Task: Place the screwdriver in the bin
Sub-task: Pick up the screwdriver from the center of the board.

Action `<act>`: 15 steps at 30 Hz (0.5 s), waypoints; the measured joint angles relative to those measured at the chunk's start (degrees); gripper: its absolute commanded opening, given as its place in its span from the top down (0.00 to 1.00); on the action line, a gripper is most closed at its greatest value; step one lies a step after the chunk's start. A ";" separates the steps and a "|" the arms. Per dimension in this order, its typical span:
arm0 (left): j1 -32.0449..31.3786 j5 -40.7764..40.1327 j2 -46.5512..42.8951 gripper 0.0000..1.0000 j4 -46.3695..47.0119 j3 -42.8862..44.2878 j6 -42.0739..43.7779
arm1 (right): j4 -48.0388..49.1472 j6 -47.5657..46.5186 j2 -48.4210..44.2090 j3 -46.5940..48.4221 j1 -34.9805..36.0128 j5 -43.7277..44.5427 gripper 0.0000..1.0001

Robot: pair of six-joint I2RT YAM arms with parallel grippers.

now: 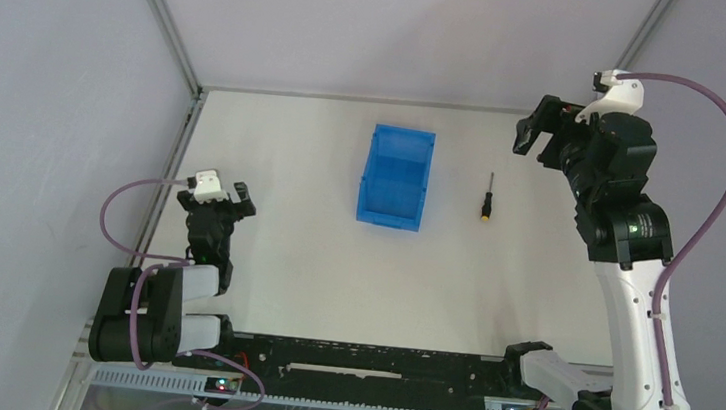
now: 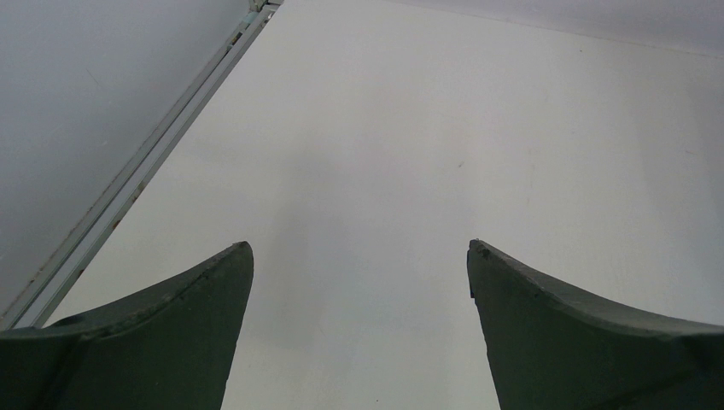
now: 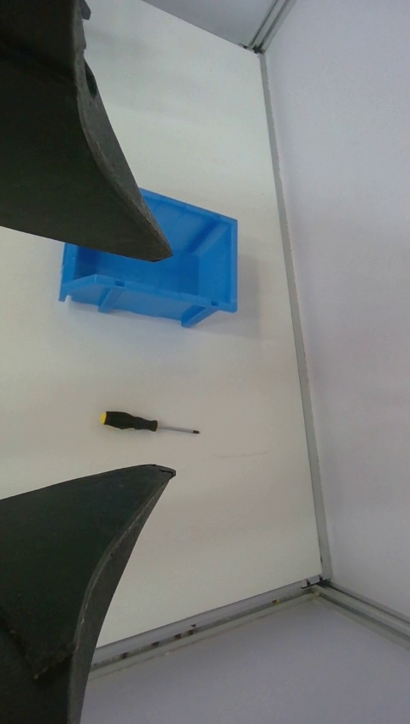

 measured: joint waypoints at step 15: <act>0.02 0.00 0.00 0.00 0.00 0.00 0.02 | -0.68 -0.44 10.32 -1.22 -0.22 1.90 0.03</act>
